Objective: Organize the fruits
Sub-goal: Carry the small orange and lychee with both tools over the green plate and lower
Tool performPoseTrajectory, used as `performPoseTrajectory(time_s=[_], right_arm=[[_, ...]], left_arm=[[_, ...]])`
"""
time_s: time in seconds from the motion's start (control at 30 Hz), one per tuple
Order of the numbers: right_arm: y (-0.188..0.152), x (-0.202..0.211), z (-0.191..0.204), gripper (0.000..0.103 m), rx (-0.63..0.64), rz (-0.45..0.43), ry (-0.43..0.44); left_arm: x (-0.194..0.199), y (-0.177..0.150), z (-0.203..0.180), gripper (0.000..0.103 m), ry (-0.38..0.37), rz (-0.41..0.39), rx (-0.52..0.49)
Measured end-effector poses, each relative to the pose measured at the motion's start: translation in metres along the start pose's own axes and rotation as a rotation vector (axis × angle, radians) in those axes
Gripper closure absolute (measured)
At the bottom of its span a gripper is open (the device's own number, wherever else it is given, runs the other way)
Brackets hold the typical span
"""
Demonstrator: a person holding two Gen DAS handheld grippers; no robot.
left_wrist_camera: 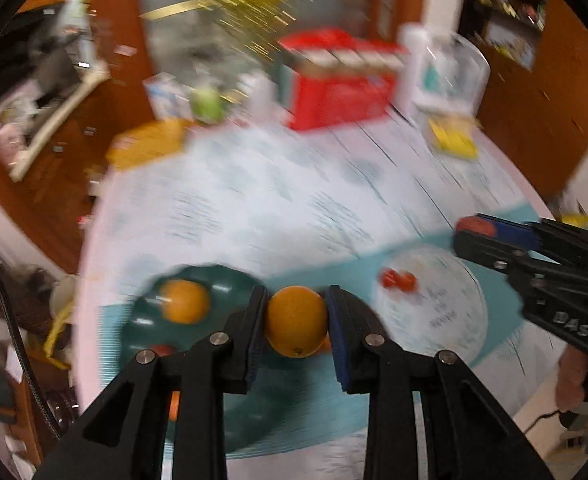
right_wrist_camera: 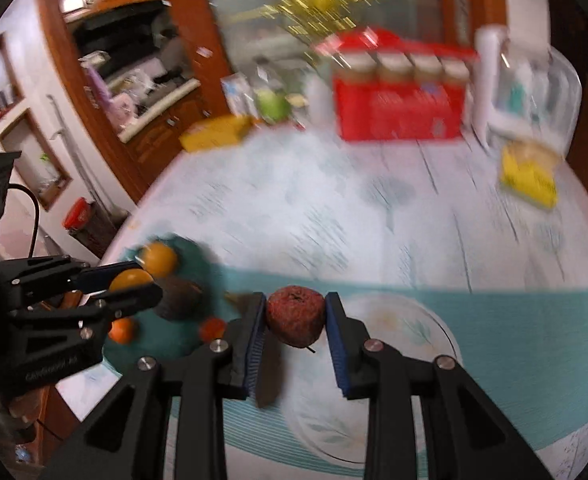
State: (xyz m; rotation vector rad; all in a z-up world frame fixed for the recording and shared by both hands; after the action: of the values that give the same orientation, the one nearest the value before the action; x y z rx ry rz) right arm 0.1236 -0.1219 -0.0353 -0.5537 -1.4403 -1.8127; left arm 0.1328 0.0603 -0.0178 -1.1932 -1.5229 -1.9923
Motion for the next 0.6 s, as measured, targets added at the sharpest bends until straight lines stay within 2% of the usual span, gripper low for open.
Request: performPoseTrajectory(time_s=[0.1, 0.2, 0.3, 0.37, 0.43, 0.6], right_arm=[[0.023, 0.019, 0.053, 0.073, 0.06, -0.056, 0.052], [0.035, 0.025, 0.097, 0.073, 0.116, -0.081, 0.09], [0.037, 0.017, 0.135, 0.073, 0.175, -0.07, 0.092], [0.032, 0.003, 0.152, 0.073, 0.199, -0.036, 0.092], [0.021, -0.023, 0.164, 0.073, 0.211, 0.036, 0.079], [-0.021, -0.084, 0.175, 0.073, 0.255, 0.207, 0.033]], left_arm=[[0.034, -0.001, 0.053, 0.075, 0.081, -0.07, 0.065], [0.044, -0.002, 0.092, 0.075, 0.14, -0.099, 0.12], [0.045, -0.008, 0.122, 0.075, 0.157, -0.1, 0.179], [0.039, -0.013, 0.132, 0.075, 0.16, -0.091, 0.194], [0.023, -0.019, 0.14, 0.075, 0.154, -0.062, 0.209], [-0.039, -0.048, 0.144, 0.075, 0.095, 0.057, 0.233]])
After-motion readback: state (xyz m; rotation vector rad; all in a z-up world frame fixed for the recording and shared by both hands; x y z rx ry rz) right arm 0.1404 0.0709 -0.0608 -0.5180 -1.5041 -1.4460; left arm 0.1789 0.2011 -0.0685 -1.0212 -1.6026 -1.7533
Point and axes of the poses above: each gripper's, at about its wrist camera, not at the fingertips, and x roughly against the way its jaws point, z to its left, y to its top, the point moved 3 cm from there along -x, roughly the way its jaws point, and after that the axes turned 8 degrees about -x, right-handed, at the moved point
